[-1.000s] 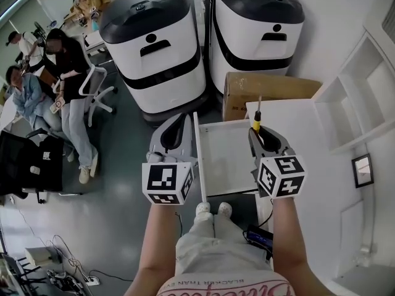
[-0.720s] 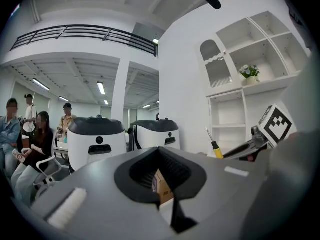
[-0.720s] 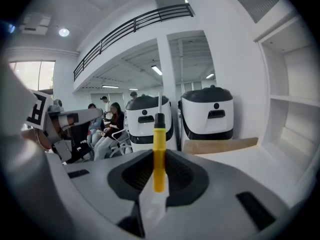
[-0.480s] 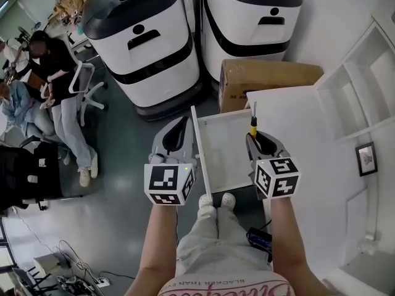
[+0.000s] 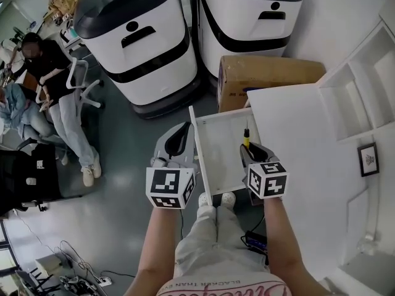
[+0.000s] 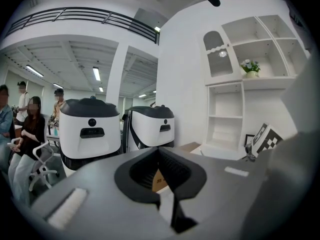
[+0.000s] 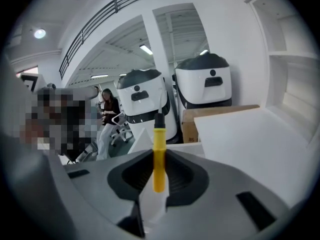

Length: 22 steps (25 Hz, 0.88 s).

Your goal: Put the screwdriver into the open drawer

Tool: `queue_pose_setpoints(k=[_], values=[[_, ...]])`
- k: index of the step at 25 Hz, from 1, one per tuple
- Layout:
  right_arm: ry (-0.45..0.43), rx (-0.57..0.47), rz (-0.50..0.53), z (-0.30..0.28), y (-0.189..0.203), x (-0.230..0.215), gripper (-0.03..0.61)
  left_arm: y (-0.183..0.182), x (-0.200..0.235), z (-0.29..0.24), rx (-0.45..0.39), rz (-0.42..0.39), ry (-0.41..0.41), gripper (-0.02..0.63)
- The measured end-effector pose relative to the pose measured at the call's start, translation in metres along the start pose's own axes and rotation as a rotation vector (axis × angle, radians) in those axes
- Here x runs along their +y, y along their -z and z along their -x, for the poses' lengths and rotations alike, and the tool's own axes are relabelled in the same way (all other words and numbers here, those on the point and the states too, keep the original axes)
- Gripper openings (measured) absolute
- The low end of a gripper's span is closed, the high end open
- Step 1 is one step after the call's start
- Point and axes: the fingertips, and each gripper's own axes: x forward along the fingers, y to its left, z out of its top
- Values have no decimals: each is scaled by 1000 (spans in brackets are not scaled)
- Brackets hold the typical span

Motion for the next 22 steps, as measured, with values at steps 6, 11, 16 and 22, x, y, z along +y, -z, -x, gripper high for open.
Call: queue_pose_setpoints(k=[6, 11, 16, 22], values=[[-6, 102, -24, -28, 32, 0, 77, 7, 6, -6, 18, 2, 5, 9], [-7, 186, -47, -48, 61, -2, 77, 16, 10, -14, 35, 12, 5, 9], [-3, 257, -73, -64, 85, -6, 77, 23, 10, -21, 52, 18, 9, 9], [3, 345, -104, -83, 111, -11, 77, 32, 13, -27, 71, 25, 4, 9]])
